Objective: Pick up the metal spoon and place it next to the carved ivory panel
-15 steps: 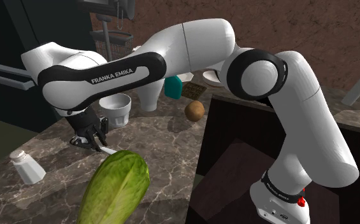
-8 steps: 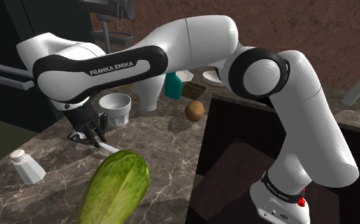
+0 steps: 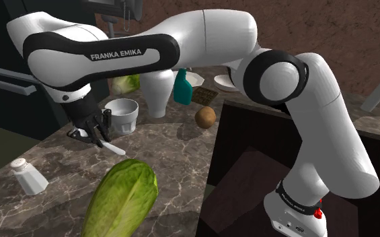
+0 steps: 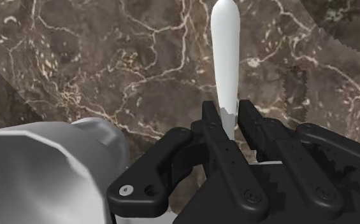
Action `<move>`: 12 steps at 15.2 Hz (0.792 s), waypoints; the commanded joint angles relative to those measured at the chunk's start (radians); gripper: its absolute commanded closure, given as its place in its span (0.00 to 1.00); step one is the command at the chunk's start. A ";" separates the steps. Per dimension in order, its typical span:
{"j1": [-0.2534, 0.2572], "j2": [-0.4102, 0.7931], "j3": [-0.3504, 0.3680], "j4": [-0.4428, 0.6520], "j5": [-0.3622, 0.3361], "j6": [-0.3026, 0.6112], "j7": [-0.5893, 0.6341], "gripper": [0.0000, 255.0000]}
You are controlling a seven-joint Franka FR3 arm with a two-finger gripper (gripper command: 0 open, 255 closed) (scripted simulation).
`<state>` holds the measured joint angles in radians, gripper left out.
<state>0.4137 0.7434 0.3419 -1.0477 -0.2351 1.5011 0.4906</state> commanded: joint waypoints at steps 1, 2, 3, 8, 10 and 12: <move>0.005 0.002 0.000 0.034 0.000 -0.031 -0.003 1.00; 0.007 0.003 0.000 0.050 0.000 -0.046 -0.004 1.00; 0.010 0.005 0.000 0.067 0.000 -0.061 -0.006 1.00; -0.076 -0.075 -0.008 -0.061 0.007 -0.010 -0.073 1.00; -0.115 -0.105 -0.014 -0.109 0.009 0.010 -0.108 1.00; -0.152 -0.129 -0.022 -0.146 0.009 0.026 -0.145 1.00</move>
<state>0.2839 0.6270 0.3247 -1.1716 -0.2258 1.5164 0.3684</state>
